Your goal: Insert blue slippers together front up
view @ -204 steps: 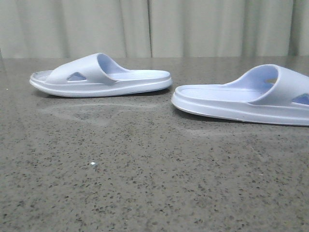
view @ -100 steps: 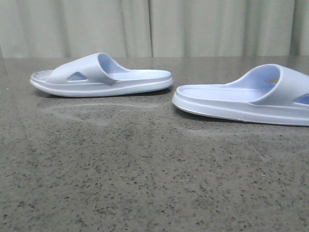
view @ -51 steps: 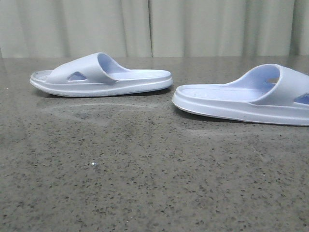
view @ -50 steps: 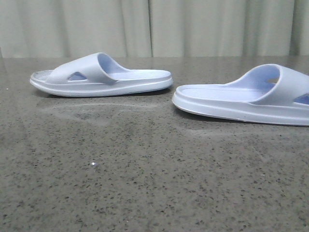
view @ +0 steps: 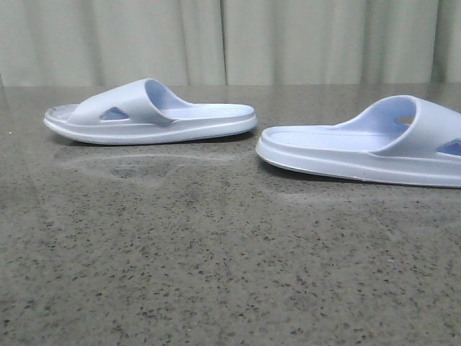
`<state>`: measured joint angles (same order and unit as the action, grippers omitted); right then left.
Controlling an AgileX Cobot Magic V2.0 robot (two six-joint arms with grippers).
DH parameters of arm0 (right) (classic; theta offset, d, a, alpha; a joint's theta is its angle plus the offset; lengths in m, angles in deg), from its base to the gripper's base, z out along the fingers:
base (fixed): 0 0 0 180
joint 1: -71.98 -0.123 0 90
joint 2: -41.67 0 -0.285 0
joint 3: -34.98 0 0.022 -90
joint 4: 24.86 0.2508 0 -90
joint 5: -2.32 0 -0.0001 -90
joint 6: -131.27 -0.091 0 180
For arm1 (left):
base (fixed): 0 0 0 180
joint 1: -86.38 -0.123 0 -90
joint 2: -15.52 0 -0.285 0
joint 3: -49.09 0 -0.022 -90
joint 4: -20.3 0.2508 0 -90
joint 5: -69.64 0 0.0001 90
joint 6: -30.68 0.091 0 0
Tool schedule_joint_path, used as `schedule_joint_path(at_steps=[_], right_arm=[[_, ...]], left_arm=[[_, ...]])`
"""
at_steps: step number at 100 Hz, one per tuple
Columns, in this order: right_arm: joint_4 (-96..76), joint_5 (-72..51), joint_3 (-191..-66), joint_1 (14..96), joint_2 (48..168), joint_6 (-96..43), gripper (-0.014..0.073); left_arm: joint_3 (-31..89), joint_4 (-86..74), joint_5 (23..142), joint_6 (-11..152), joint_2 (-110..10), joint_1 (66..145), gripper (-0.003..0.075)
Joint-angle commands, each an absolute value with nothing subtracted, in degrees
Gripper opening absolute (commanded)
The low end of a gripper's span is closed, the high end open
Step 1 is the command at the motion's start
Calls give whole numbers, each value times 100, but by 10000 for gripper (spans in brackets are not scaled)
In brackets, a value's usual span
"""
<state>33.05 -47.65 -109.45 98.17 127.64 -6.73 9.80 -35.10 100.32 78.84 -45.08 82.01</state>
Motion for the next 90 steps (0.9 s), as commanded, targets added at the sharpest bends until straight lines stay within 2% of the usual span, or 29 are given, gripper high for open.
schedule_joint_path(at_steps=[1,9,26,31,43,90], right_arm=[[3824,-5142,-11083,9861,12899,-179,287],[4092,-5324,-11083,9861,13050,24,244],[4083,-5440,-11083,9861,13227,69,-50],[4095,-5440,-11083,9861,13227,69,-106],[4096,-5440,-11083,9861,13227,69,-107],[4096,-5419,-11083,9861,13227,69,-107]], left_arm=[[1195,-3787,9877,7899,-4581,8186,262],[1195,-3840,9877,7912,-4708,8186,262],[1197,-4256,9904,8246,-5021,8186,262],[1197,-4496,9951,8401,-5141,8186,262],[1362,-5013,10259,8827,-5529,8186,262],[2901,-5195,11323,8828,-7901,8186,262]])
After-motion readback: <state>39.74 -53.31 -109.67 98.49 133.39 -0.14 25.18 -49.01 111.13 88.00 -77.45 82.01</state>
